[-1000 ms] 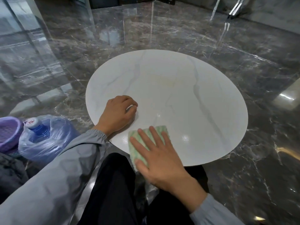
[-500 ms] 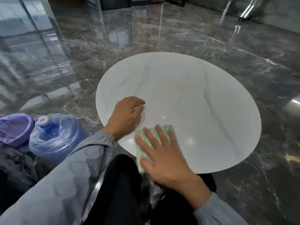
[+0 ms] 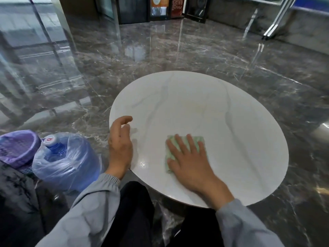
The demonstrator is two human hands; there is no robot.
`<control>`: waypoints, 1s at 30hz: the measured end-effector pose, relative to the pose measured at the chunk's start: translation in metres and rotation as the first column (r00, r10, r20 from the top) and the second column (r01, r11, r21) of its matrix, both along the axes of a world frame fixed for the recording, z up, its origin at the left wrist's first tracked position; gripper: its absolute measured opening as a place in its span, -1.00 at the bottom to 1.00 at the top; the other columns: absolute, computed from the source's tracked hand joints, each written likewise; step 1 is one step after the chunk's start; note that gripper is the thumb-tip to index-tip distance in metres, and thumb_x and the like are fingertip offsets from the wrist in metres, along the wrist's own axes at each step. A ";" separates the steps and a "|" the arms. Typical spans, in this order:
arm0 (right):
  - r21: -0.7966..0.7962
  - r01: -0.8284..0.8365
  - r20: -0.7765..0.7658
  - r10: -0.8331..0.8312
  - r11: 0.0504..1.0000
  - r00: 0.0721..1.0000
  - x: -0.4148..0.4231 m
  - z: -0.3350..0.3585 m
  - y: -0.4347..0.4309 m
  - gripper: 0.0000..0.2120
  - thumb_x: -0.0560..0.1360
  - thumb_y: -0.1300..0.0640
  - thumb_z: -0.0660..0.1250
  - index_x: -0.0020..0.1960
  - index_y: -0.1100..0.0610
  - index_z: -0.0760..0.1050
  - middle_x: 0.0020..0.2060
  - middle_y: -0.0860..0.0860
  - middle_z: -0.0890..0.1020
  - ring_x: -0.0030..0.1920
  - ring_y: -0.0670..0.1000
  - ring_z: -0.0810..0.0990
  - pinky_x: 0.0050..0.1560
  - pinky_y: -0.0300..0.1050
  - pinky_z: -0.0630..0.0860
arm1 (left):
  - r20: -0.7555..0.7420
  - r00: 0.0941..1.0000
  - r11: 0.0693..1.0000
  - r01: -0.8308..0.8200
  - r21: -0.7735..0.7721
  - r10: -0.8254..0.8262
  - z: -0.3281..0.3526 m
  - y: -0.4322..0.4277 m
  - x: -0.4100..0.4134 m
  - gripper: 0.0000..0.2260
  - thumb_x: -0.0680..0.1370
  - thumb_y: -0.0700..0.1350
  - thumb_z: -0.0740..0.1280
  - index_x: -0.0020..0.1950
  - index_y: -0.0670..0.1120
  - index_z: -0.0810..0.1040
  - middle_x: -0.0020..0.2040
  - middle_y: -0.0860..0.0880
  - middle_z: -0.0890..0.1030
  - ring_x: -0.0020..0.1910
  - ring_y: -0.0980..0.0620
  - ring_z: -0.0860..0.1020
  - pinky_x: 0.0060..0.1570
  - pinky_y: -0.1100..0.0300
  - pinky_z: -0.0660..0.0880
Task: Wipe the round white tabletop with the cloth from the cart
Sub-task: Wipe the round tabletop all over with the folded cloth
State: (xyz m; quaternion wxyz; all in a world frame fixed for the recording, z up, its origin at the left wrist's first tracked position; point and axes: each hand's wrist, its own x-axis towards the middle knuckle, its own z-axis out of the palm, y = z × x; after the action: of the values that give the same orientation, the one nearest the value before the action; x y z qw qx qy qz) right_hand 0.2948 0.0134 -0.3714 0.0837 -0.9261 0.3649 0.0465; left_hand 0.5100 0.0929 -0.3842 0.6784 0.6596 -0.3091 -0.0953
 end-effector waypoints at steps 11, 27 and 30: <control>-0.007 0.122 0.026 -0.122 0.992 0.992 -0.038 -0.002 -0.042 -0.32 0.54 -0.32 -0.27 0.65 -0.27 -0.17 0.67 -0.18 -0.14 0.66 0.02 -0.23 0.62 0.13 -0.25 | 0.309 0.943 0.949 0.024 0.315 -0.126 -0.005 -0.005 -0.009 -0.66 0.65 0.07 0.13 0.30 -0.02 0.54 0.21 0.13 0.54 0.24 0.16 0.42 0.20 0.55 0.17; 0.010 0.031 0.062 -0.032 0.999 0.998 -0.002 -0.004 -0.056 -0.37 0.61 -0.30 -0.09 0.66 -0.28 -0.13 0.67 -0.21 -0.11 0.66 0.00 -0.23 0.60 0.11 -0.28 | 0.551 0.790 0.917 0.037 0.396 -0.270 -0.003 -0.003 -0.016 -0.69 0.65 0.07 0.13 0.26 -0.01 0.54 0.14 0.09 0.56 0.21 0.04 0.49 0.20 0.06 0.35; 0.007 0.295 -0.022 -0.294 0.956 0.955 -0.060 0.001 -0.115 -0.41 0.67 -0.26 -0.12 0.66 -0.25 -0.17 0.68 -0.15 -0.12 0.67 0.06 -0.19 0.61 0.18 -0.19 | 0.586 0.755 0.908 0.026 0.419 -0.292 -0.003 -0.005 -0.016 -0.70 0.65 0.06 0.14 0.25 -0.01 0.55 0.16 0.08 0.58 0.22 0.02 0.50 0.19 0.07 0.37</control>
State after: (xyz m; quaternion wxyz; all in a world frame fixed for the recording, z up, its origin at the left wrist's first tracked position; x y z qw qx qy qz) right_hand 0.2346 -0.1013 -0.3702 0.0906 -0.8605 0.4993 0.0452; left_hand 0.4938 0.0882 -0.3873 0.3787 0.7431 -0.5514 0.0166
